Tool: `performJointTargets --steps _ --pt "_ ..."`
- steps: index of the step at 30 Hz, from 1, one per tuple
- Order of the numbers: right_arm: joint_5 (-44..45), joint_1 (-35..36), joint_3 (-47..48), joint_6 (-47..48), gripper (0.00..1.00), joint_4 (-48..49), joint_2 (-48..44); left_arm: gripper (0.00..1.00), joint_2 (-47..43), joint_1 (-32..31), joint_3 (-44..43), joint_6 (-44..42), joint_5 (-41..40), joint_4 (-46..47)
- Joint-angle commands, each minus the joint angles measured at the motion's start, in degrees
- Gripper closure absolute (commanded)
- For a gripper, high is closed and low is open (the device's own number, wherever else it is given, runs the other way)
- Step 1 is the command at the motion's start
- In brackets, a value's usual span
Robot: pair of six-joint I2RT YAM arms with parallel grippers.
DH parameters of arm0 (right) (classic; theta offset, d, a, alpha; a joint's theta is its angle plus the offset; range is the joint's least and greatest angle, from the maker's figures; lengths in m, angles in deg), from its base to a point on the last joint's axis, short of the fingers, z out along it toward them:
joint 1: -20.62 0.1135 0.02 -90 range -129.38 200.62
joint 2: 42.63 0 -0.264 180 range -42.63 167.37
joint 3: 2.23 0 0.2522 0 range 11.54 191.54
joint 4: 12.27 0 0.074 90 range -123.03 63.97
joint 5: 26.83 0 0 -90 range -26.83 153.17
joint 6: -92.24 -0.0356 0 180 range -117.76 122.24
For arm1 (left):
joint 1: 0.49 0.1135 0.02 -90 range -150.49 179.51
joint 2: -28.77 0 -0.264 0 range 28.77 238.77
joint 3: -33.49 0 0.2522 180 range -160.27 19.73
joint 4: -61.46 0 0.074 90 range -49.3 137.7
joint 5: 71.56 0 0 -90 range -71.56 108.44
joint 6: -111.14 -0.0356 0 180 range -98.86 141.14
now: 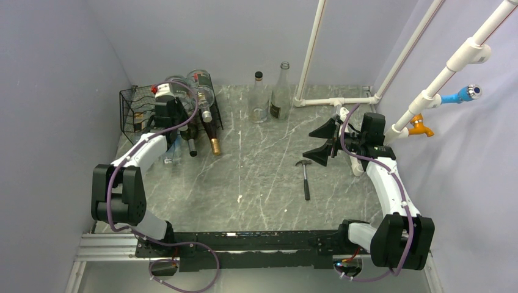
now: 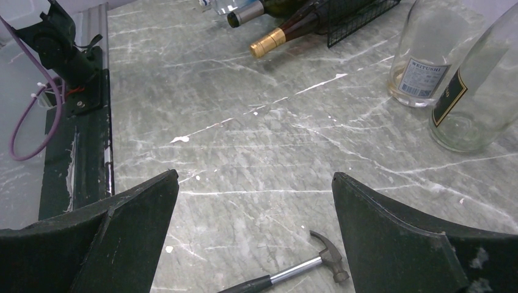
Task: Take the wine bottle off the wine rack
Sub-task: Pick up the wine bottle from the wine rack.
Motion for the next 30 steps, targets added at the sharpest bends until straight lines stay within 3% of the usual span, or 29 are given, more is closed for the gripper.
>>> performJointTargets --steps 1,30 --pt "-2.4 -0.5 0.0 1.4 0.00 1.1 -0.4 0.98 -1.7 0.0 0.3 -0.9 -0.4 2.8" --pt "-2.6 -0.8 0.1 1.5 0.00 1.0 -0.5 1.00 -8.3 0.0 3.8 -3.5 -0.9 8.8"
